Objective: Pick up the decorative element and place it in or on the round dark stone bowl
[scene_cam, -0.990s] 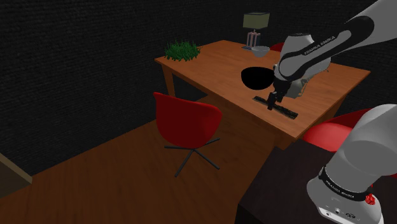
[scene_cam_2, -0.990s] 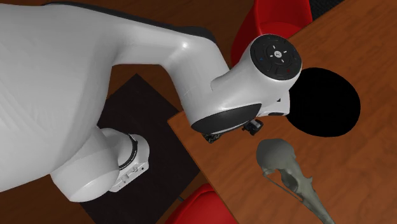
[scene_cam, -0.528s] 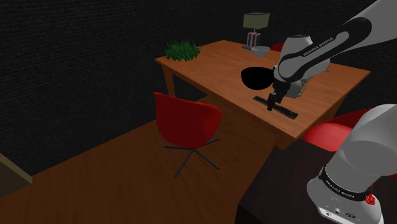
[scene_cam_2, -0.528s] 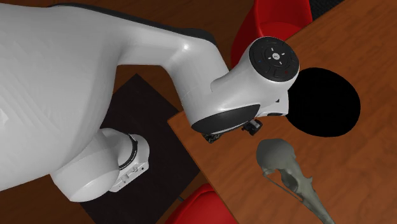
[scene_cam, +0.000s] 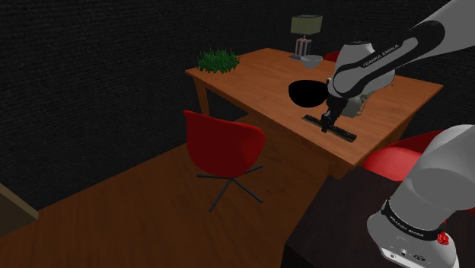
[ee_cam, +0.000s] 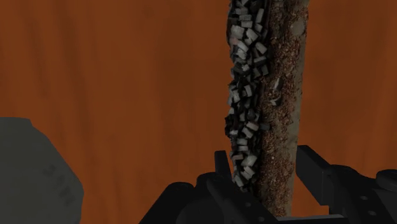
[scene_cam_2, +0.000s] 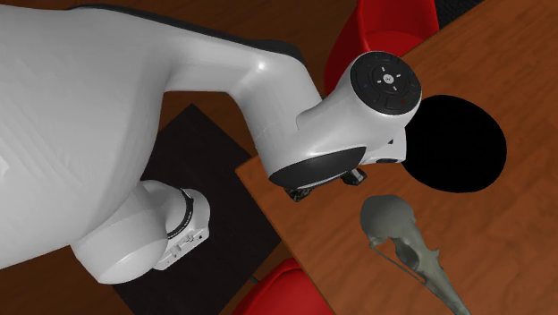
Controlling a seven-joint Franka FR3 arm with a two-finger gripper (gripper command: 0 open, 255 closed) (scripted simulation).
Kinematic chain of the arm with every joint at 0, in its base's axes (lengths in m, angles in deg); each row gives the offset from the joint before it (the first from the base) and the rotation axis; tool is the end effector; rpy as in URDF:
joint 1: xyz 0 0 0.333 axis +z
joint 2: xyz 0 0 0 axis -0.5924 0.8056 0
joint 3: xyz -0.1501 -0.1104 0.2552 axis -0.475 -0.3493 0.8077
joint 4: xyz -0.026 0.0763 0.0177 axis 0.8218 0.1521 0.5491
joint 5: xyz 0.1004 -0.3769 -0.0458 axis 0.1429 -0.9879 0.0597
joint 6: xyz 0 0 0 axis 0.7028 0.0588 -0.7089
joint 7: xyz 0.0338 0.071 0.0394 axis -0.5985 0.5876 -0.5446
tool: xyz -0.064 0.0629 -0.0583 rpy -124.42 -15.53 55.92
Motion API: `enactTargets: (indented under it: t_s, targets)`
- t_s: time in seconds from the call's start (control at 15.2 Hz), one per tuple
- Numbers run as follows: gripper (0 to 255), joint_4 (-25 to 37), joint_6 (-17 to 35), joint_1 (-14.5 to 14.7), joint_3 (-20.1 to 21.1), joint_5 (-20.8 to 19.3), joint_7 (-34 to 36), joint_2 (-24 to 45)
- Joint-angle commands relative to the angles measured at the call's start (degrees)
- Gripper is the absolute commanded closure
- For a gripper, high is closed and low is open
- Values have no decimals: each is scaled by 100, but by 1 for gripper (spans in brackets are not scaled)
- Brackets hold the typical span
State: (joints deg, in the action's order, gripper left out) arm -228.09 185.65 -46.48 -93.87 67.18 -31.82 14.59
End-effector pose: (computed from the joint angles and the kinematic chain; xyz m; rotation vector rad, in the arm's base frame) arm 0.3197 -0.2137 0.3283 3.1319 -0.2002 0.0955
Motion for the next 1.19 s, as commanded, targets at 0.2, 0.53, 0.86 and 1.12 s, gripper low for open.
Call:
enactTargets:
  t_s: [0.2,0.53,0.86,1.12]
  targets:
    - [255,25,-101,-9,21,-9,13,-66]
    - [255,203,-607,-50,125,-38,67,-398]
    - [255,414,-1092,-73,222,-36,101,-676]
    - [255,606,-1465,-81,295,-20,120,-859]
